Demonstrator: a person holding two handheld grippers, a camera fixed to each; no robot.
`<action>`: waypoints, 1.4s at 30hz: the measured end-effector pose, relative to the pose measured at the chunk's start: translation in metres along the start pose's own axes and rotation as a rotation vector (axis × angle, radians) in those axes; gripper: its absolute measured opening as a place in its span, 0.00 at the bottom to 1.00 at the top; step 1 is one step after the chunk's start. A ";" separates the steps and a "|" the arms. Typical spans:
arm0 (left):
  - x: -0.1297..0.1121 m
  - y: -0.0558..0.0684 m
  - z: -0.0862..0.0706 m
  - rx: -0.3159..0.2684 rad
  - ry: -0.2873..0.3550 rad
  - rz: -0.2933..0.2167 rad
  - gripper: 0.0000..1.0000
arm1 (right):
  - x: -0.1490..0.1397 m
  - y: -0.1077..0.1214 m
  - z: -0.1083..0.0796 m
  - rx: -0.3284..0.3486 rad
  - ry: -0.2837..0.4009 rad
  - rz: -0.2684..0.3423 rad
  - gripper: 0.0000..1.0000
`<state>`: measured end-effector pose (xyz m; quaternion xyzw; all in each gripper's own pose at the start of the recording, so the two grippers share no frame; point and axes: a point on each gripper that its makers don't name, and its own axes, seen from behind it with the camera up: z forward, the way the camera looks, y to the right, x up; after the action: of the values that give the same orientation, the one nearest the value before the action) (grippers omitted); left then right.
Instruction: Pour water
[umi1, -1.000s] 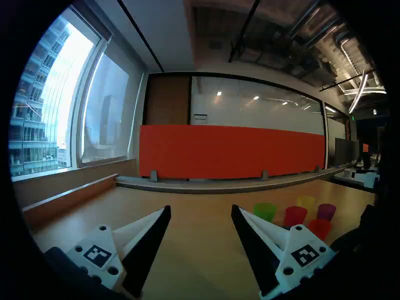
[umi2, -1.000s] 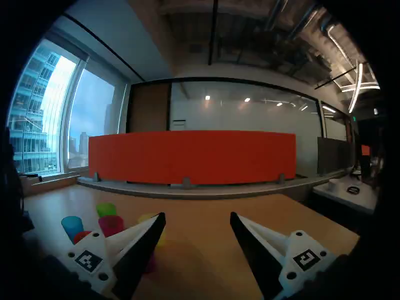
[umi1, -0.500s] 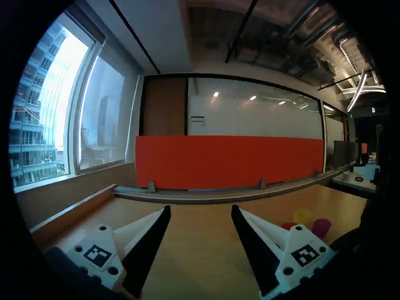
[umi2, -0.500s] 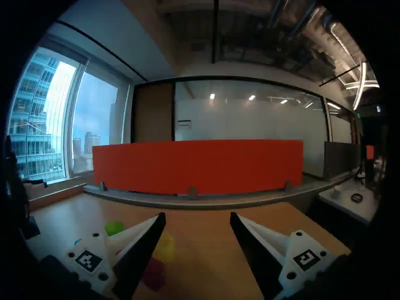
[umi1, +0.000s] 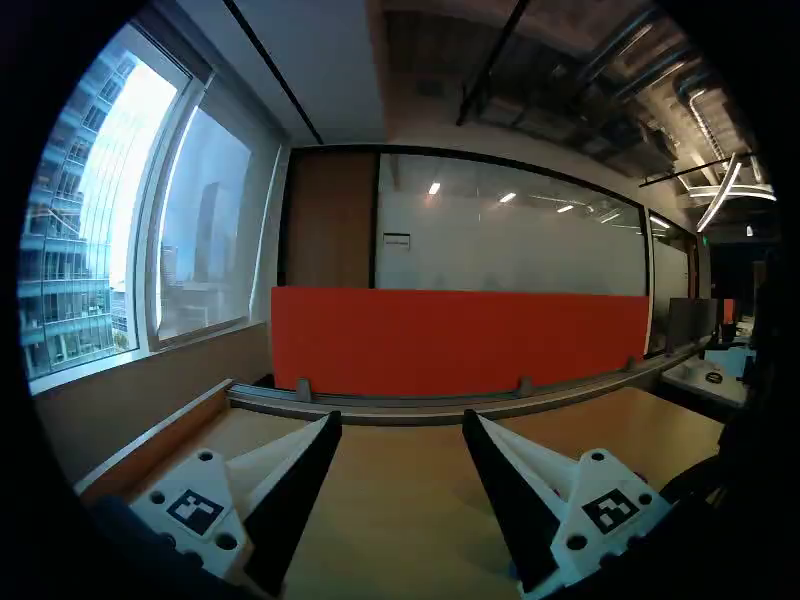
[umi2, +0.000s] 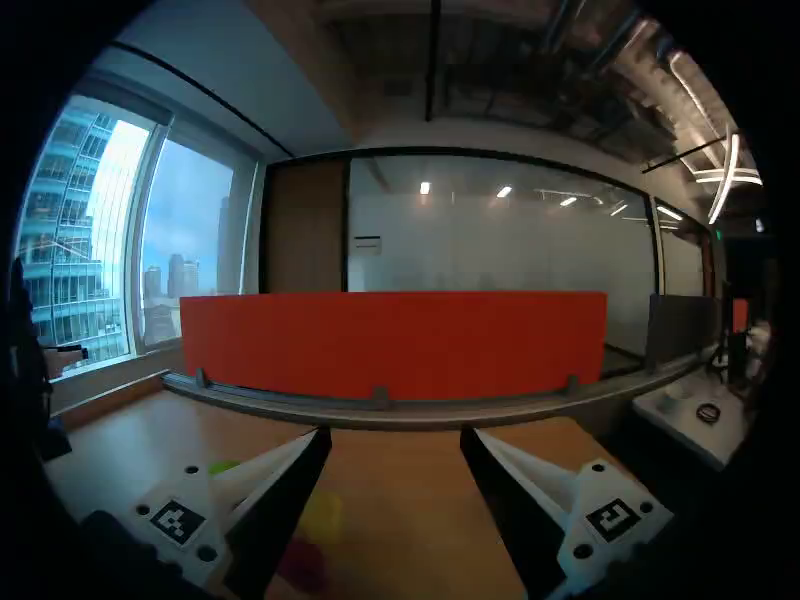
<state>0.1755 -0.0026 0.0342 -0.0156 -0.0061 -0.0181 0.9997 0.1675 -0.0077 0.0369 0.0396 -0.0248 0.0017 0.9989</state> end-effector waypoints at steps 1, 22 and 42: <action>0.004 0.001 0.001 -0.008 -0.001 -0.001 0.89 | 0.005 0.001 0.000 0.000 0.002 -0.003 1.00; 0.026 0.047 0.010 -0.227 -0.015 0.016 0.89 | 0.025 -0.029 0.004 0.180 -0.004 -0.021 1.00; 0.008 0.083 0.010 -0.433 -0.049 0.045 0.89 | 0.035 -0.078 -0.002 0.472 -0.015 -0.030 1.00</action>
<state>0.1863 0.0800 0.0421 -0.2304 -0.0261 0.0036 0.9727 0.2029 -0.0853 0.0304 0.2725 -0.0304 -0.0076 0.9616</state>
